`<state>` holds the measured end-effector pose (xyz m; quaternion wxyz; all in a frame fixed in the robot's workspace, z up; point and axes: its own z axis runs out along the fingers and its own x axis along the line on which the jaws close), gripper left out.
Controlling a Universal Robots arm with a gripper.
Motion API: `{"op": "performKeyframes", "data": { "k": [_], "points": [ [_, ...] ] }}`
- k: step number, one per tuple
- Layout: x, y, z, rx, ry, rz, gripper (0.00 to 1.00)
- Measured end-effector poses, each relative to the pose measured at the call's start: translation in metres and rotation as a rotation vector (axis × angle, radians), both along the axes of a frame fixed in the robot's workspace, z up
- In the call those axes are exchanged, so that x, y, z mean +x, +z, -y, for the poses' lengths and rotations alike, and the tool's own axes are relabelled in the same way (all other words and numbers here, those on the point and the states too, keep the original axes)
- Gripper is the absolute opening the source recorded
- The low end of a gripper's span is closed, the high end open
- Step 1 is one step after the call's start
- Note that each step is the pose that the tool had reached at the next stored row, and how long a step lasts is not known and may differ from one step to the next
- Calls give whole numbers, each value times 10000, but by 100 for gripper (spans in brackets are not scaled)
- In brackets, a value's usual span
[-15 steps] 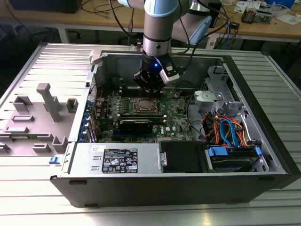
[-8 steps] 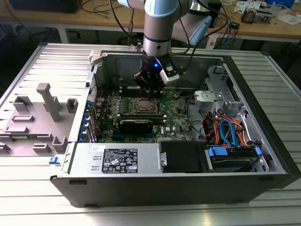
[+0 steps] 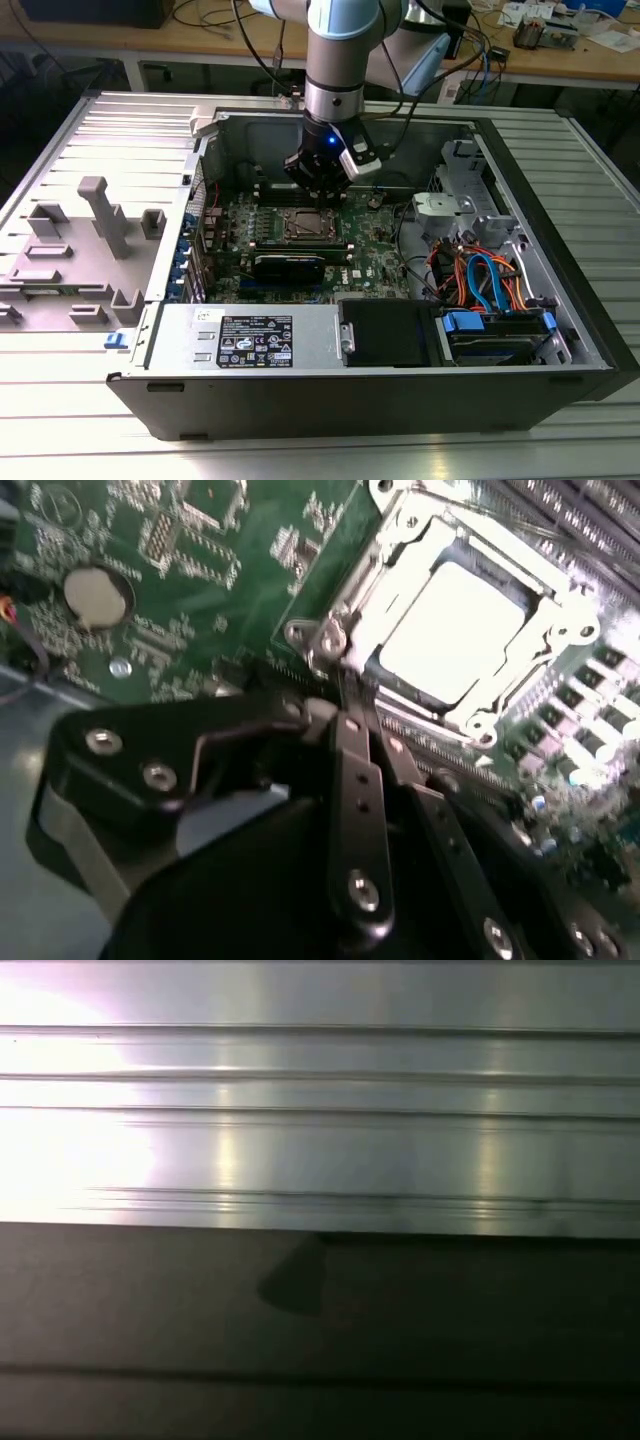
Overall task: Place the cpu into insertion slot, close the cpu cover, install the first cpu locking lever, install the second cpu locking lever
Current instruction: 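Install the first cpu locking lever, then install the second cpu locking lever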
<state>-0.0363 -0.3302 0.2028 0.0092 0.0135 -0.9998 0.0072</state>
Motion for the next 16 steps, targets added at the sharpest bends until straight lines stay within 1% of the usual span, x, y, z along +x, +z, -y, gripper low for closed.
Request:
{"op": "performKeyframes", "data": {
  "k": [2, 5, 16],
  "points": [
    [0, 42, 1, -5, 1, -3, 11],
    [2, 64, 1, -10, 0, -2, 11],
    [4, 65, 10, -20, -83, -4, 11]
  ]
}}
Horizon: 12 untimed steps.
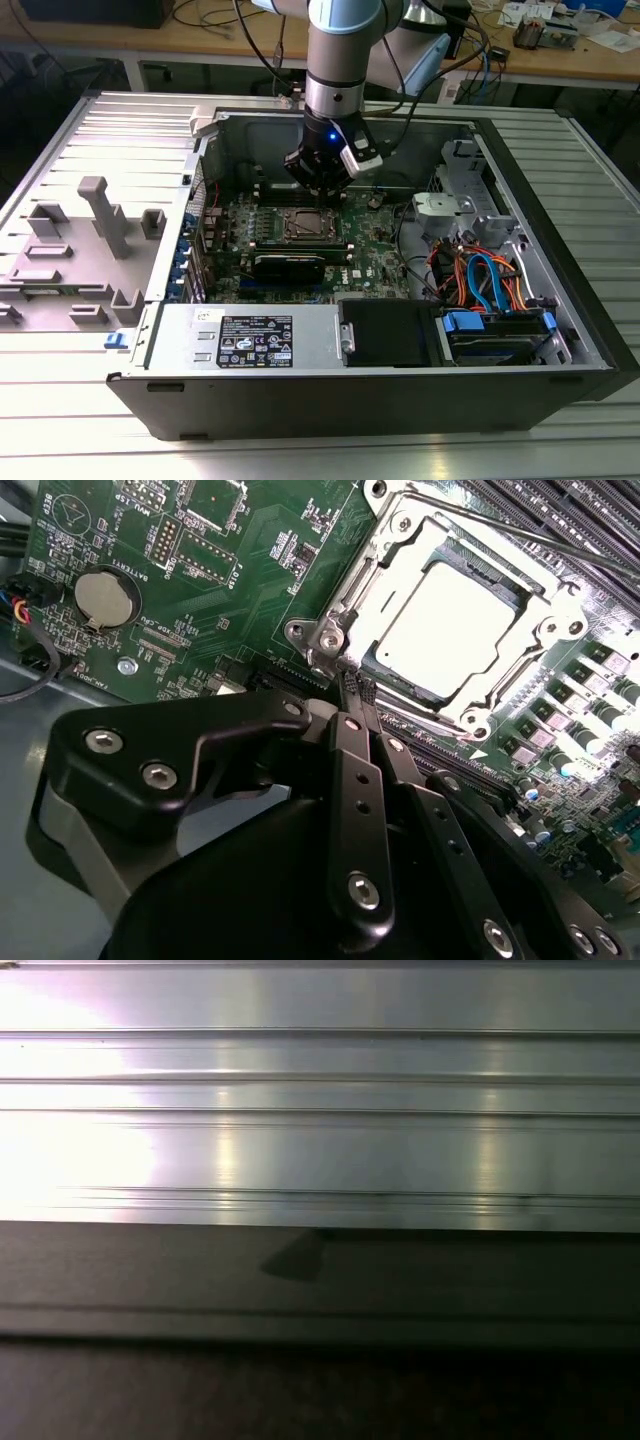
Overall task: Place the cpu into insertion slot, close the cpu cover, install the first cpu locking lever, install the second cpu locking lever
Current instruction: 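Install the second cpu locking lever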
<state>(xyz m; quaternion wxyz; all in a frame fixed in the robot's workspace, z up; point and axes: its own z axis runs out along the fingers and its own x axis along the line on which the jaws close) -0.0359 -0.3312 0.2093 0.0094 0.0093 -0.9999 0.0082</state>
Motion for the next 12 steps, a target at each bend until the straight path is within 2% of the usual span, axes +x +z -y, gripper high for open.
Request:
{"op": "performKeyframes", "data": {
  "k": [8, 9, 10, 11, 12],
  "points": [
    [0, 0, 0, 0, -8, 0, 11],
    [0, 0, 25, 0, -9, 0, 11],
    [0, 0, 126, 0, -11, 1, 11],
    [0, 78, 163, -1, -9, -1, 11],
    [0, 83, 164, 0, -9, 1, 11]
  ]
}}
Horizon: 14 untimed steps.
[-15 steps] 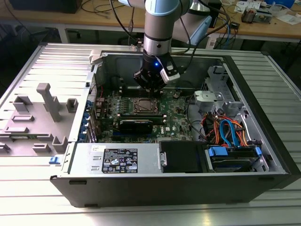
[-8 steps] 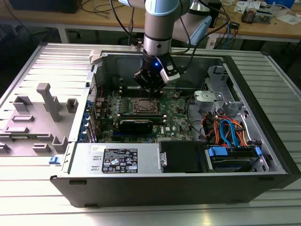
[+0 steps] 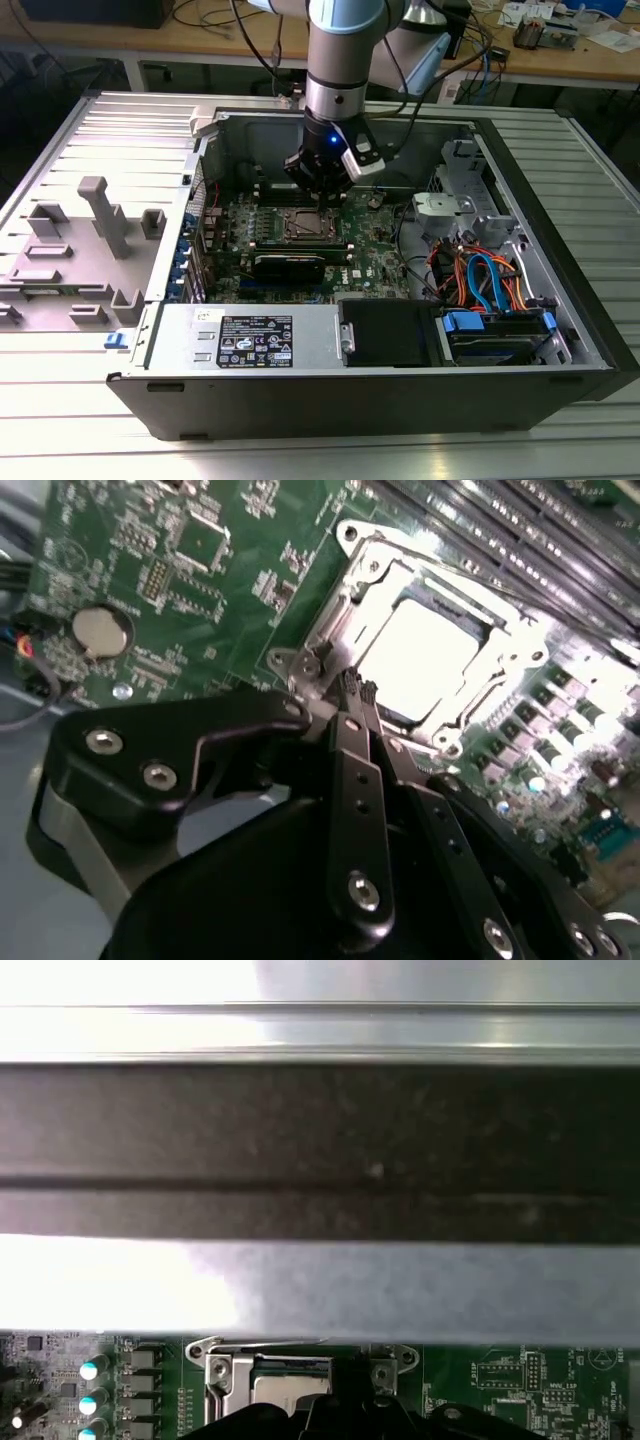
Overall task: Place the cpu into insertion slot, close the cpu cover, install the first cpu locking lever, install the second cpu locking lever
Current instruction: 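Install the second cpu locking lever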
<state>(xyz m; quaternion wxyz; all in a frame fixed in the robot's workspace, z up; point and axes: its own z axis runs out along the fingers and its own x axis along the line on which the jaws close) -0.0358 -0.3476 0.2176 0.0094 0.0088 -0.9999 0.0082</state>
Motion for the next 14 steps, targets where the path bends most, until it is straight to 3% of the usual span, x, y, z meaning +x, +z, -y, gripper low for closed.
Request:
{"op": "performKeyframes", "data": {
  "k": [8, 14],
  "points": [
    [0, 6, 30, -1, 0, -1, 11],
    [0, 6, 123, -1, 0, 0, 11]
  ]
}}
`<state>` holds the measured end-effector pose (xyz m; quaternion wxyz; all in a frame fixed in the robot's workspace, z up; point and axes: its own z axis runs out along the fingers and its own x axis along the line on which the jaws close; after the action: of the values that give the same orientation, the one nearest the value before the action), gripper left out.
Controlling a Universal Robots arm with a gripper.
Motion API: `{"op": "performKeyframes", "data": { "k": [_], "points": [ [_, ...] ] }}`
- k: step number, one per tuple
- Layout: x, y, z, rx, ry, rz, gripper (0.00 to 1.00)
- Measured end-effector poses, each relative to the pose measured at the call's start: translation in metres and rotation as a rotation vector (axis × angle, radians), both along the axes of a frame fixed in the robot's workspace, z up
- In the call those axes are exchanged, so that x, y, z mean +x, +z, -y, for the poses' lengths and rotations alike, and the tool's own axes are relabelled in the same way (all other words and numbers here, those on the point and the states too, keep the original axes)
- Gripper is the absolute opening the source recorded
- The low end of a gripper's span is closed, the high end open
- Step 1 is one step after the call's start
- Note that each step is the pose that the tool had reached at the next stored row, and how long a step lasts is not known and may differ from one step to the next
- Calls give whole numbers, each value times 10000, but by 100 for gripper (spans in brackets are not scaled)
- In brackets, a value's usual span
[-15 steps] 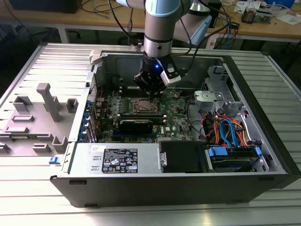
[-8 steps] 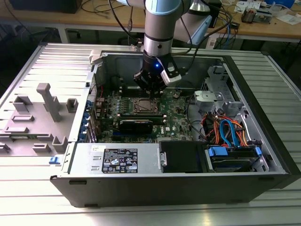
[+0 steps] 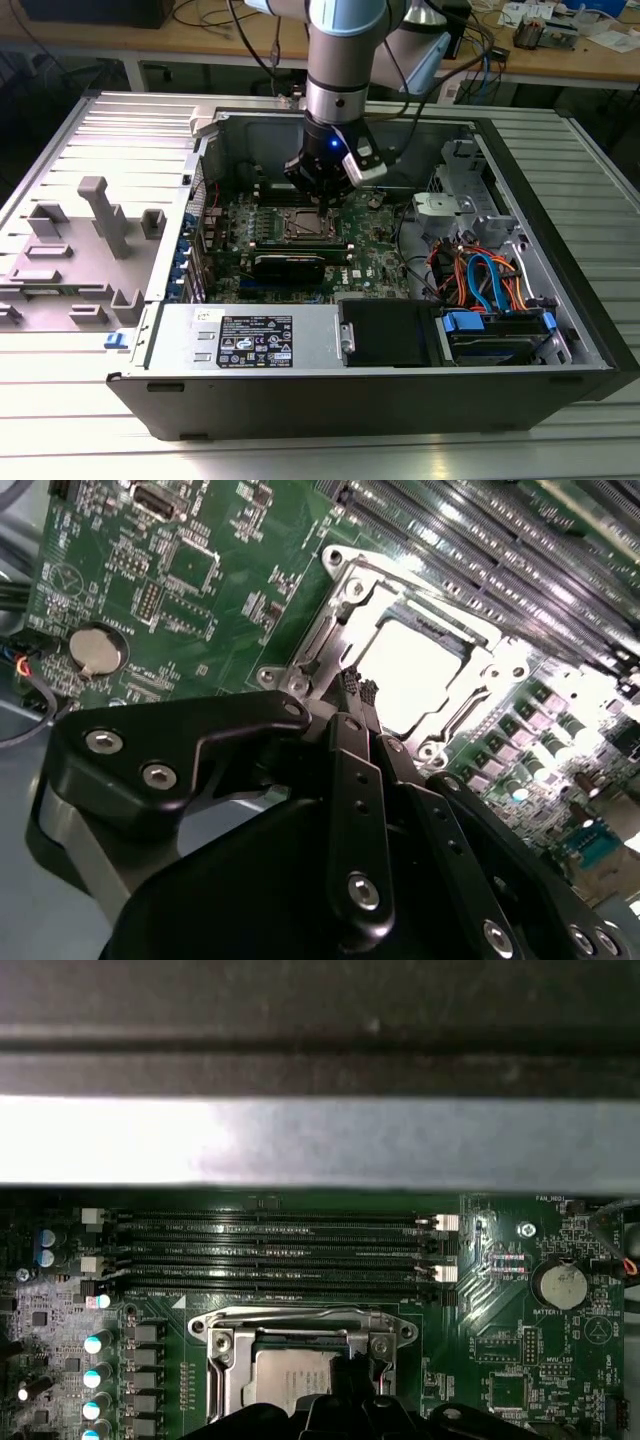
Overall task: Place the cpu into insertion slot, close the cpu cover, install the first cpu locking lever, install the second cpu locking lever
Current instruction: 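Install the second cpu locking lever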
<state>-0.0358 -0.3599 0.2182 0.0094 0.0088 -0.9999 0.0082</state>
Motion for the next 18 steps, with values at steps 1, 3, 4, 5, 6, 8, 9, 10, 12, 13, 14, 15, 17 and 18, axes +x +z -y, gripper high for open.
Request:
{"op": "performKeyframes", "data": {
  "k": [1, 3, 4, 5, 6, 8, 9, 10, 12, 13, 14, 15, 17, 18],
  "points": [
    [0, 0, 11, 1, 0, 0, 11],
    [0, 5, 23, -1, 0, -1, 11],
    [-1, 14, 27, 0, -1, 0, 11],
    [-1, 24, 28, 1, -2, 0, 11],
    [-1, 38, 28, 1, -2, 0, 11],
    [0, 76, 29, 2, 0, 0, 11],
    [0, 93, 31, 2, 0, 0, 11],
    [0, 110, 33, 1, 0, 0, 11],
    [0, 127, 40, 3, 1, 0, 11],
    [1, 131, 47, 3, 1, 0, 11],
    [0, 133, 63, 3, 0, 0, 11],
    [0, 132, 78, 4, 0, 0, 11],
    [0, 133, 122, 2, 0, 0, 11],
    [0, 133, 149, 2, 0, 1, 11]
  ]
}}
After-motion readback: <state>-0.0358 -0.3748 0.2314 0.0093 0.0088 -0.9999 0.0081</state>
